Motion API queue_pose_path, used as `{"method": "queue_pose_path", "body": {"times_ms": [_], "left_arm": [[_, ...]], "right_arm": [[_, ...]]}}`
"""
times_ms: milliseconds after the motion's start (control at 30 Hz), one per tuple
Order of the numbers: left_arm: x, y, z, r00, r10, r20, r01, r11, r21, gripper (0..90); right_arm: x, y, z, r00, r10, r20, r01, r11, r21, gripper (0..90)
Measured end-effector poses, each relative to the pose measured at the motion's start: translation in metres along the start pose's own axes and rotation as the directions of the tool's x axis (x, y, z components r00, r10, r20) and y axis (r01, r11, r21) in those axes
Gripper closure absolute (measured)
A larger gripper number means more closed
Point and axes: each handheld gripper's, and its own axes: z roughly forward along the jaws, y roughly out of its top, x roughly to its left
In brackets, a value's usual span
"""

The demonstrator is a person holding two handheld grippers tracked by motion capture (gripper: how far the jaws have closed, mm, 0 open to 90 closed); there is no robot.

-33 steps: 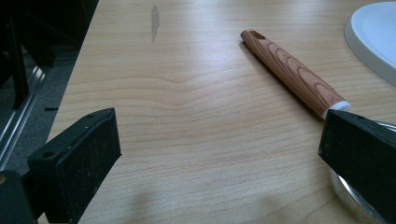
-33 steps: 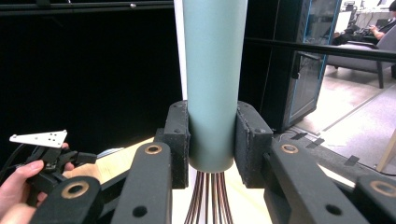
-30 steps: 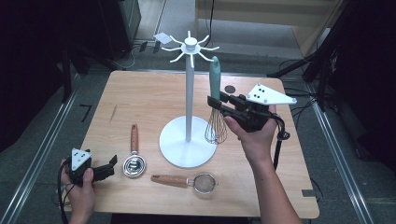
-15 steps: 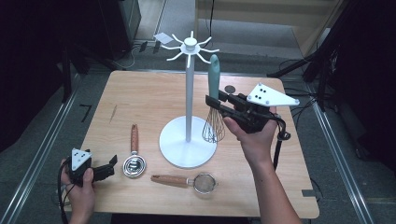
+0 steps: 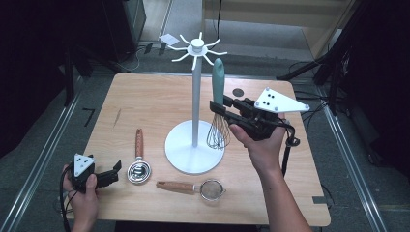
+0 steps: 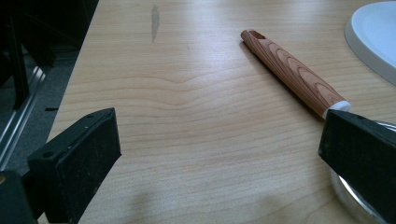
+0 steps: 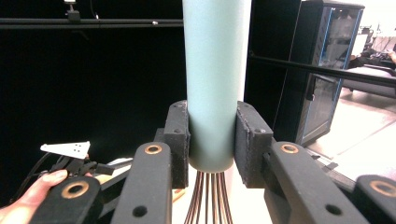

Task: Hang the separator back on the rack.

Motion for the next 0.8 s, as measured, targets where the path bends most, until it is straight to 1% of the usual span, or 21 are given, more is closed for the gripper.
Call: {"method": "queue_pose_path", "body": {"times_ms": [133,300,533,567,600,800], "left_arm": [[0.0,0.0,0.0,1.0,-0.002,0.0,0.002,1.0,-0.002,0.0],[0.0,0.0,0.0,1.0,-0.003,0.001,0.003,1.0,0.0,0.0],[0.0,0.0,0.0,1.0,-0.002,0.001,0.002,1.0,-0.003,0.0],[0.0,0.0,0.0,1.0,-0.002,0.0,0.002,1.0,-0.002,0.0],[0.0,0.0,0.0,1.0,-0.002,0.001,0.002,1.0,-0.002,0.0],[0.0,0.0,0.0,1.0,-0.002,0.001,0.002,1.0,-0.003,0.0]], "right_arm": [[0.0,0.0,0.005,1.0,-0.001,-0.007,0.001,1.0,0.009,71.2],[-0.002,-0.001,0.01,0.9998,0.012,-0.014,-0.011,1.0,0.011,71.2],[-0.003,-0.004,0.013,0.9998,0.019,-0.01,-0.018,1.0,0.018,71.1],[-0.004,-0.005,0.013,0.9997,0.022,-0.006,-0.022,1.0,0.017,71.1],[-0.003,-0.006,0.014,0.9996,0.021,0.017,-0.021,1.0,0.014,71.0],[-0.006,-0.008,0.016,0.9996,0.015,0.022,-0.015,1.0,-0.002,69.9]]}}
